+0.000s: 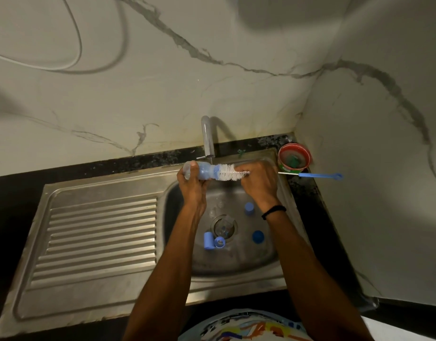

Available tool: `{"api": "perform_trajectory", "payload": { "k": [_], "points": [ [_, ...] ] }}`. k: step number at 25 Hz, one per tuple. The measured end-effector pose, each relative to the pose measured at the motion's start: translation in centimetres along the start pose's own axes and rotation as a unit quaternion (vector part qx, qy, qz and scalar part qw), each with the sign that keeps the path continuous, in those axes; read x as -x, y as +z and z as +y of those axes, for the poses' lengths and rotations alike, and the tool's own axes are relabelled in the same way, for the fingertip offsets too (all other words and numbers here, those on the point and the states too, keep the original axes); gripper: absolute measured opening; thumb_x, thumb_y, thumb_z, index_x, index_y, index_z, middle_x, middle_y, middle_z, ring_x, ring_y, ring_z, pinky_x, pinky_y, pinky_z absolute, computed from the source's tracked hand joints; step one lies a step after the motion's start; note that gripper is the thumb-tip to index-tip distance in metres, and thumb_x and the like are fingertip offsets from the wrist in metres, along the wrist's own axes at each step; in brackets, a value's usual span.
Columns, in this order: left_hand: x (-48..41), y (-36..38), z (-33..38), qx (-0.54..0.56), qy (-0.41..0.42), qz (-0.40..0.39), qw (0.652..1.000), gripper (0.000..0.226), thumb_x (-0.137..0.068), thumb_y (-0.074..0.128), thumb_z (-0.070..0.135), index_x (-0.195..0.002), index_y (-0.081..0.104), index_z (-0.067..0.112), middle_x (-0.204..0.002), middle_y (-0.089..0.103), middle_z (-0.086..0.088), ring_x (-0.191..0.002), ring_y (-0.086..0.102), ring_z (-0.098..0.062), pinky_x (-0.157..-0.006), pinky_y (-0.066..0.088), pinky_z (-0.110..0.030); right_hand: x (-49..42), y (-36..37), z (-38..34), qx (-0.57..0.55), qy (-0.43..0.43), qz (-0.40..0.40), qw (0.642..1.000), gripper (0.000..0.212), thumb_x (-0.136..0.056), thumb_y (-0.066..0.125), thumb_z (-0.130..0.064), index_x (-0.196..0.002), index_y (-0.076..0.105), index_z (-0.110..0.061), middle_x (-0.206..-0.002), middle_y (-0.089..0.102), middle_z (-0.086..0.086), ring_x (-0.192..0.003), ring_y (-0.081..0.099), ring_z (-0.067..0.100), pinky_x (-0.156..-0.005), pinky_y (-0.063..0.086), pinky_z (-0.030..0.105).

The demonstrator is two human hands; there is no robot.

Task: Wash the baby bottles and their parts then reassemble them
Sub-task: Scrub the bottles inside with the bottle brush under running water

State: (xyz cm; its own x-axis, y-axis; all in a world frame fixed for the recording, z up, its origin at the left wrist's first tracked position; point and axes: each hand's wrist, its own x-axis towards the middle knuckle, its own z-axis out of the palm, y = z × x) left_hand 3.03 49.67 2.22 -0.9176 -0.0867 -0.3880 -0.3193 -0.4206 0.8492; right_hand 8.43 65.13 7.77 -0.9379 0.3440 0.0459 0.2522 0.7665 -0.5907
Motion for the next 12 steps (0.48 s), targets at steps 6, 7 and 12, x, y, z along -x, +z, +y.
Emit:
{"api": "perform_trajectory", "payload": {
  "k": [6,7,12],
  "points": [
    [0.30,0.07,0.28,-0.018,0.002,-0.012,1.000,0.076,-0.080,0.074,0.050,-0.142,0.040,0.022,-0.132,0.061,-0.017,-0.115,0.067,-0.031,-0.095,0.057,-0.049,-0.06,-0.07,-0.07,-0.019,-0.013,0.013,1.000,0.029,-0.079,0.074,-0.007,-0.105,0.077,-0.020,-0.101,0.076,0.004,-0.094,0.070,0.023,-0.086,0.055,0.042],
    [0.13,-0.09,0.34,-0.021,0.005,-0.011,1.000,0.071,-0.081,0.074,0.049,-0.138,0.042,0.023,-0.131,0.061,-0.017,-0.114,0.067,-0.031,-0.094,0.057,-0.049,-0.03,-0.09,-0.12,-0.015,-0.015,0.016,1.000,0.029,-0.079,0.075,-0.006,-0.105,0.077,-0.020,-0.101,0.076,0.004,-0.094,0.071,0.024,-0.086,0.056,0.042],
    [0.76,-0.06,0.09,-0.001,0.009,-0.018,1.000,0.036,-0.087,0.068,0.040,-0.117,0.050,0.030,-0.122,0.064,-0.013,-0.110,0.068,-0.030,-0.088,0.059,-0.044,0.12,0.03,-0.28,-0.001,-0.025,0.019,1.000,0.027,-0.080,0.075,-0.009,-0.104,0.077,-0.021,-0.098,0.076,0.003,-0.092,0.071,0.023,-0.084,0.055,0.042]
  ]
}}
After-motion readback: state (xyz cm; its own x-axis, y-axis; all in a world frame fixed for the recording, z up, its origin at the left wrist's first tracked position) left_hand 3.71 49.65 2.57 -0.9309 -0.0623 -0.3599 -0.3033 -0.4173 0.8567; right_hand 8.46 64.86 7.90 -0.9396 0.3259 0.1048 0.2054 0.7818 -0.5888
